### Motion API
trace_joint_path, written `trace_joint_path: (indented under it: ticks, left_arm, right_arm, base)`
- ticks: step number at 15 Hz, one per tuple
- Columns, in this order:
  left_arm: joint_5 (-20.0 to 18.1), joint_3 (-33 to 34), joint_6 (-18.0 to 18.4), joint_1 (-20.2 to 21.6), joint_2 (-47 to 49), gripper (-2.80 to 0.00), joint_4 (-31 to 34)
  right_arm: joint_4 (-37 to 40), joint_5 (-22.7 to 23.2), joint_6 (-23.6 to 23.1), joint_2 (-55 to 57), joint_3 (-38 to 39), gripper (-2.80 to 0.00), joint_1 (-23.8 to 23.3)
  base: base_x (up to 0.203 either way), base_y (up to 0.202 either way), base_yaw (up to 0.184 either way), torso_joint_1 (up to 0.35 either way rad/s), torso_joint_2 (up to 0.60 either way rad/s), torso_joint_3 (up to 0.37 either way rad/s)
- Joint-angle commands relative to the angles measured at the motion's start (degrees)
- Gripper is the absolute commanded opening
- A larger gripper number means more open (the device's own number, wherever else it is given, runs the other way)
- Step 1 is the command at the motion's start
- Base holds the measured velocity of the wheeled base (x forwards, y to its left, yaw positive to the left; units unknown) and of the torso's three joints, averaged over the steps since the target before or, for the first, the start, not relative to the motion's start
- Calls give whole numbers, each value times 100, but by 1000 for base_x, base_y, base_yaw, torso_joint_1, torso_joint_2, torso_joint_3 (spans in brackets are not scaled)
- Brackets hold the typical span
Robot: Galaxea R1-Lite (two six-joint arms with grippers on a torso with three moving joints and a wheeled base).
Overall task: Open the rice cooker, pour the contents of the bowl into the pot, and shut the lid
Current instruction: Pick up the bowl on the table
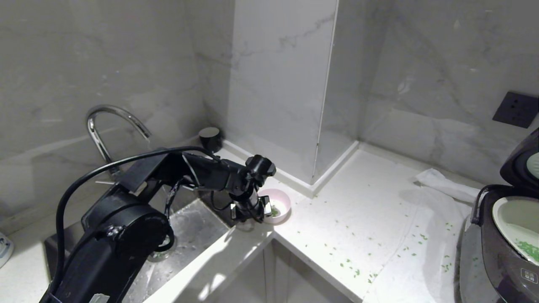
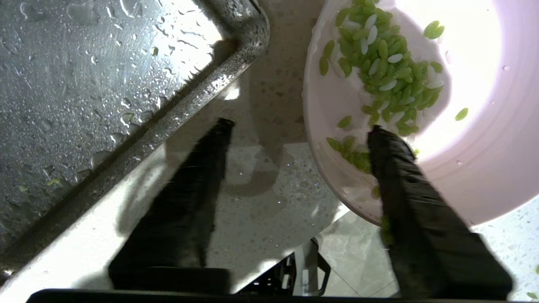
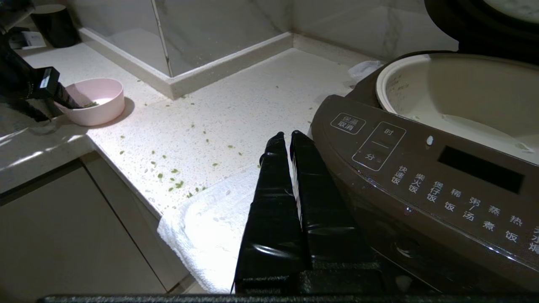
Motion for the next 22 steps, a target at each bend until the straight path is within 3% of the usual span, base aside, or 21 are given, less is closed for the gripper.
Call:
trace_joint_path:
  ticks: [1, 13, 17, 22]
  left_arm:
    - [10, -11, -25, 3, 10, -280, 16]
    - [2, 16, -35, 55, -77, -280, 25]
    - [-55, 317, -43, 124, -466, -280, 53]
    - [-104, 639, -43, 457, -671, -280, 35]
  right_arm:
    - [-2, 2, -2, -3, 9, -280, 2]
    - [-2, 2, -2, -3, 9, -280, 2]
    - [-2, 2, -2, -4, 9, -280, 2]
    - [-2, 2, -2, -4, 9, -280, 2]
  base:
    - [0, 0, 0, 0, 0, 0]
    - [0, 0, 0, 0, 0, 0]
    - [0, 0, 0, 0, 0, 0]
    - [0, 0, 0, 0, 0, 0]
